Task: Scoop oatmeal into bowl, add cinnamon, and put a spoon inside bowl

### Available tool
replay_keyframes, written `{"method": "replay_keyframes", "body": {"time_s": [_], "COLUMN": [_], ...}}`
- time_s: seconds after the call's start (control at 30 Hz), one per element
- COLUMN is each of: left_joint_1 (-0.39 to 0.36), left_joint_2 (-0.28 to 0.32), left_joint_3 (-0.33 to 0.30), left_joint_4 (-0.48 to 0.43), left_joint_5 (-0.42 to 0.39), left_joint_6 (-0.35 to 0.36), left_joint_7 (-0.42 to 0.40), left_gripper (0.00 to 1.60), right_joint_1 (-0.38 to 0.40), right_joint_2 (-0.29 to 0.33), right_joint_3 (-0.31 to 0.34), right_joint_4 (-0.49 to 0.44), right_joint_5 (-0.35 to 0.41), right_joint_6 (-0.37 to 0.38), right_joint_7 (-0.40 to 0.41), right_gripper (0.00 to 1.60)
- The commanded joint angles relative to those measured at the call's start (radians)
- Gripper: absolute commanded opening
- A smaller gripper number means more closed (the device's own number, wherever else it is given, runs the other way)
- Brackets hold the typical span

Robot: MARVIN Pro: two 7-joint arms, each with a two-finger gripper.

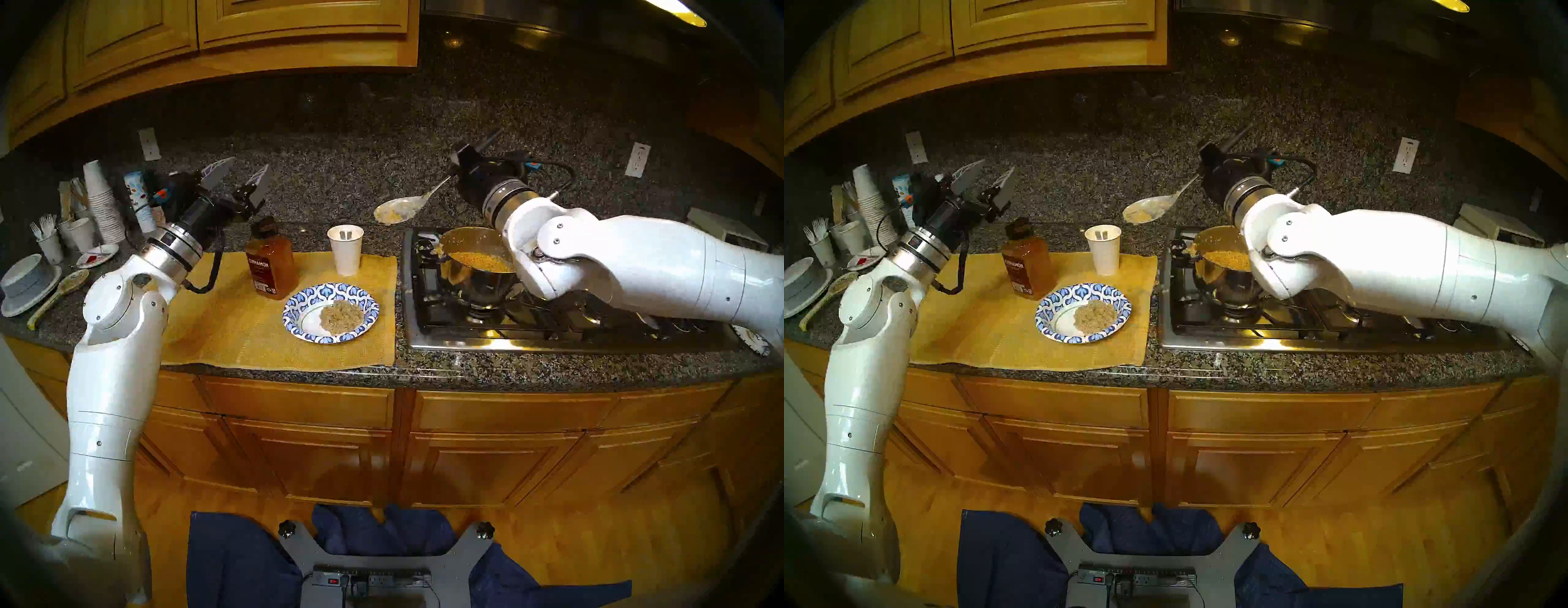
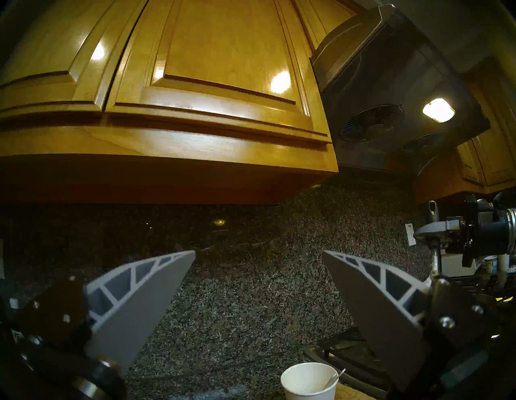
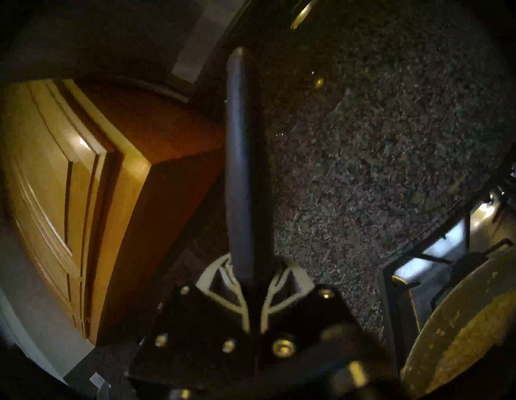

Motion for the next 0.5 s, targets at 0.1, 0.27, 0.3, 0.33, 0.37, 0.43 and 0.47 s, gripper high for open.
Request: {"method": "replay_keyframes", "body": {"time_s": [0.1, 0.27, 0.3, 0.33, 0.37, 0.43, 0.47], "left_joint_1": [-0.031, -0.031, -0.031, -0.031, -0.031, -0.032, -0.032], "left_joint_2": [0.001, 0.001, 0.001, 0.001, 0.001, 0.001, 0.001], "left_joint_3": [-0.006, -0.006, -0.006, -0.006, -0.006, -0.006, -0.006], "left_joint_4": [-0.023, -0.024, -0.024, -0.024, -0.024, -0.024, -0.024], "left_joint_5": [-0.007, -0.007, -0.007, -0.007, -0.007, -0.008, -0.008], "left_joint_6": [-0.01, -0.01, -0.01, -0.01, -0.01, -0.01, -0.01], "left_joint_7": [-0.001, -0.001, -0.001, -0.001, -0.001, 0.0, 0.0], "left_gripper": [1.6, 1.6, 1.6, 1.6, 1.6, 1.6, 1.6], "right_joint_1": [0.087, 0.106, 0.108, 0.111, 0.115, 0.12, 0.123], "right_joint_2": [0.143, 0.199, 0.214, 0.238, 0.233, 0.264, 0.272], "right_joint_3": [0.006, -0.019, -0.022, -0.027, -0.035, -0.041, -0.047], "right_joint_4": [0.007, -0.015, -0.022, -0.035, -0.029, -0.047, -0.051], "right_joint_5": [-0.01, -0.022, -0.025, -0.032, -0.031, -0.041, -0.047], "right_joint_6": [-0.025, -0.018, -0.013, -0.006, -0.012, 0.002, 0.006], "right_joint_7": [0.013, 0.017, 0.017, 0.016, 0.016, 0.016, 0.017], "right_gripper": [0.0, 0.0, 0.0, 0.0, 0.0, 0.0, 0.0]}}
